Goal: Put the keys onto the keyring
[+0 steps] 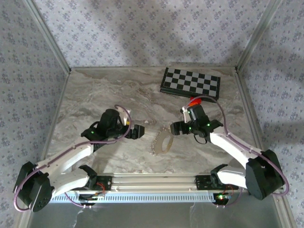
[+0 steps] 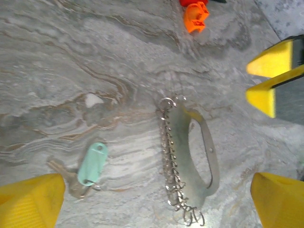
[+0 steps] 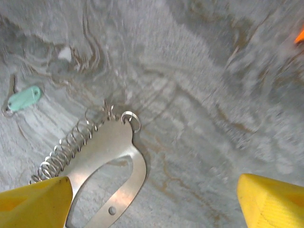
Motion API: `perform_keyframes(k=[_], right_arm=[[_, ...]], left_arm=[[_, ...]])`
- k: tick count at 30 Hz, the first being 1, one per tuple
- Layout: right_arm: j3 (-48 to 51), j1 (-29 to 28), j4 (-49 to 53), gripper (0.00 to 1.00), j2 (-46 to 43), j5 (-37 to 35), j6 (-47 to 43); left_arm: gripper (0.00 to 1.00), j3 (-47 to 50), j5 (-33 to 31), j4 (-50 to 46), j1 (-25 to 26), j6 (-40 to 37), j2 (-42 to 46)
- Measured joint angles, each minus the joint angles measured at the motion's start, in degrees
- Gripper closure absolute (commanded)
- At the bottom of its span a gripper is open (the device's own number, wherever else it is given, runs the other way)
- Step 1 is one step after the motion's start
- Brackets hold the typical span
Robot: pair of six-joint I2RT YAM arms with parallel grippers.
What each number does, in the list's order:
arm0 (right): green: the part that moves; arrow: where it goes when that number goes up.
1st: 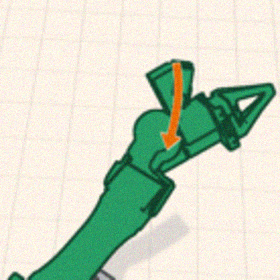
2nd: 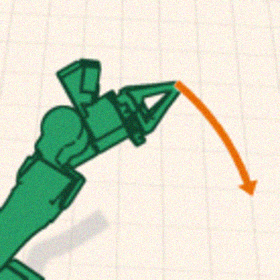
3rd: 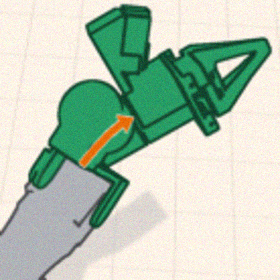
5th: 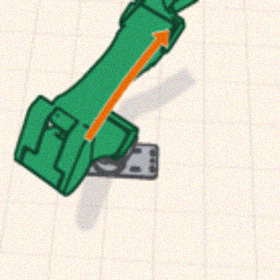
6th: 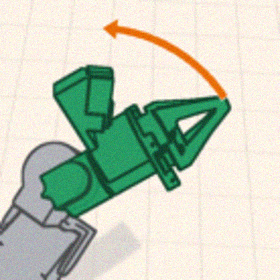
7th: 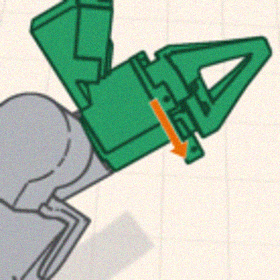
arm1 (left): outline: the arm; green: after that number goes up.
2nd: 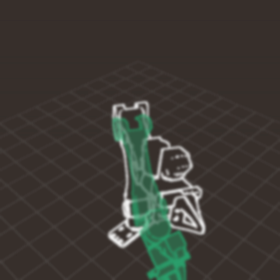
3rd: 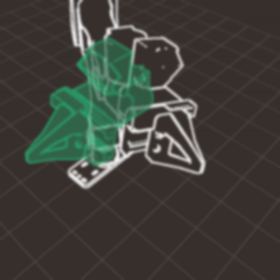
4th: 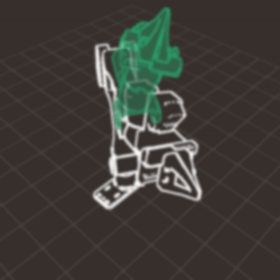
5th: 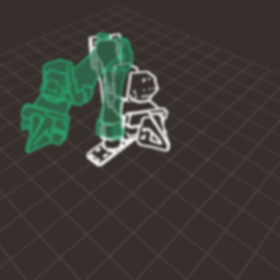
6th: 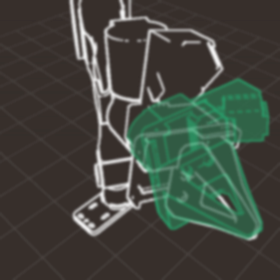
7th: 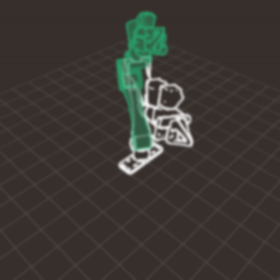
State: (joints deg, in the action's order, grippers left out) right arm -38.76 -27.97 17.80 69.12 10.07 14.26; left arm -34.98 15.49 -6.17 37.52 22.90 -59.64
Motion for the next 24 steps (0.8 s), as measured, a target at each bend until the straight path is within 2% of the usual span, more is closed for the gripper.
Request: perform_keyframes(k=[7, 24], right_arm=[[1.4, 1.7, -4.3, 0.23, 6.4, 5.7, 1.1], [0.6, 4.0, -11.9, 0.46, 17.6, 12.4, -0.7]], left_arm=[[0.0, 0.2, 1.2, 4.2, 4.1, 1.1, -1.8], [0.0, 1.2, 1.2, 10.5, 6.5, 3.6, -4.6]])
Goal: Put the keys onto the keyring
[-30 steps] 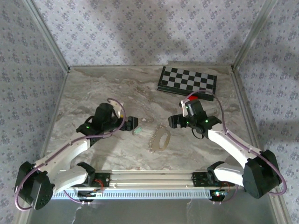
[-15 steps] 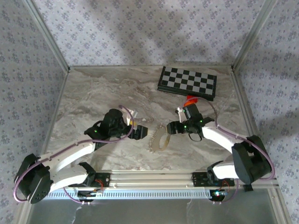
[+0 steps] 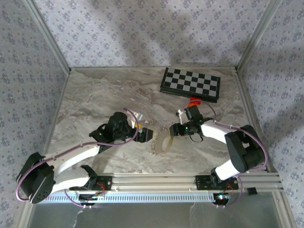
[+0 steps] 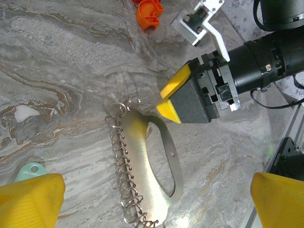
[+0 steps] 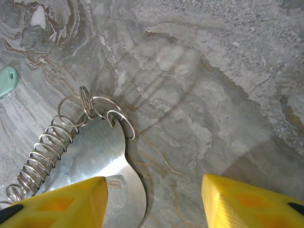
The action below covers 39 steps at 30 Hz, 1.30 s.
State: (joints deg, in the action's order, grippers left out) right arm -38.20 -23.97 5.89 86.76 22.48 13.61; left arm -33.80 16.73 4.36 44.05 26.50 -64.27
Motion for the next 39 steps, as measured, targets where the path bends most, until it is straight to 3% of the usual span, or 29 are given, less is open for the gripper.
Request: perform_keyframes(k=[20, 39], right_arm=[[-2.8, 0.3, -0.8, 0.62, 4.4, 1.2, -1.7], [-5.1, -0.7, -1.0, 0.67, 7.1, 1.7, -6.3]], left_arm=[[0.0, 0.0, 0.0, 1.9, 0.3, 0.2, -0.9], [0.0, -0.2, 0.0, 1.9, 0.3, 0.2, -2.0]])
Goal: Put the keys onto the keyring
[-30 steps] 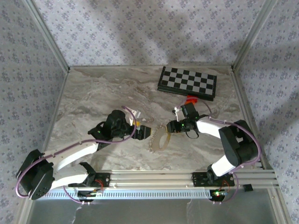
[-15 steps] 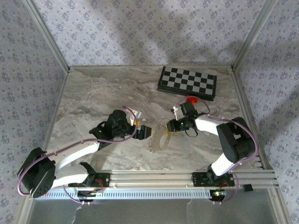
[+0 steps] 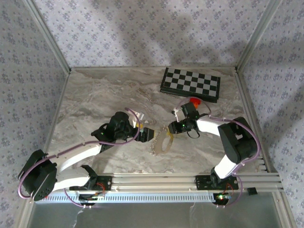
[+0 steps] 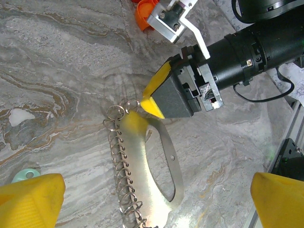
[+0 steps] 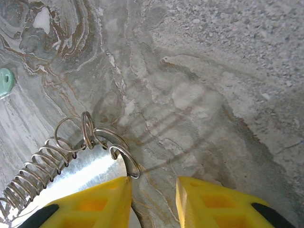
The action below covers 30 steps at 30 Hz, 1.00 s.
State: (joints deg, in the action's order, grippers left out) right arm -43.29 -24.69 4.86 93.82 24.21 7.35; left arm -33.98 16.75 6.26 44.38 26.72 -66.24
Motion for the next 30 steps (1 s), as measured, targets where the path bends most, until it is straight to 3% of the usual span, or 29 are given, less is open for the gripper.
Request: perform_keyframes(k=[30], right_arm=[[-0.2, -2.0, -4.2, 0.78, 2.4, 5.2, -2.5]], left_arm=[[0.0, 0.0, 0.2, 0.0, 0.0, 1.1, 0.0]])
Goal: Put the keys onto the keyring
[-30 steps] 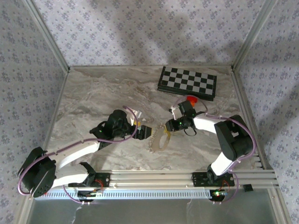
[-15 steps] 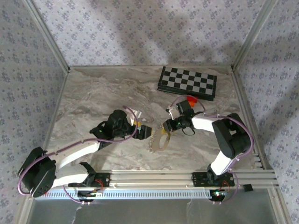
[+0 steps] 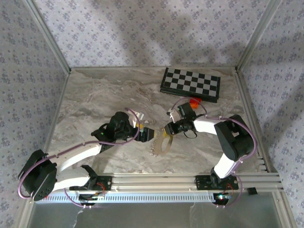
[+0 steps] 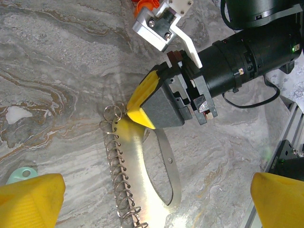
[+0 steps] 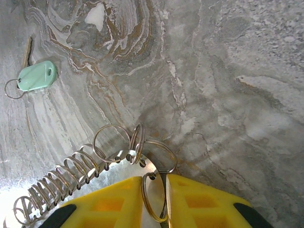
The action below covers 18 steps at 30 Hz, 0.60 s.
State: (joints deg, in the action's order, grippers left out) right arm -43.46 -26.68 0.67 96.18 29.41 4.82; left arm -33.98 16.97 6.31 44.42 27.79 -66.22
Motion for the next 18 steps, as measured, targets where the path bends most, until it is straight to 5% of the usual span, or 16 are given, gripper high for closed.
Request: perform_keyframes(k=[18], right_arm=[[0.5, -0.3, 0.6, 0.77, -2.4, -1.6, 0.0]], left_arm=[[0.0, 0.0, 0.0, 0.0, 0.3, 0.4, 0.2]])
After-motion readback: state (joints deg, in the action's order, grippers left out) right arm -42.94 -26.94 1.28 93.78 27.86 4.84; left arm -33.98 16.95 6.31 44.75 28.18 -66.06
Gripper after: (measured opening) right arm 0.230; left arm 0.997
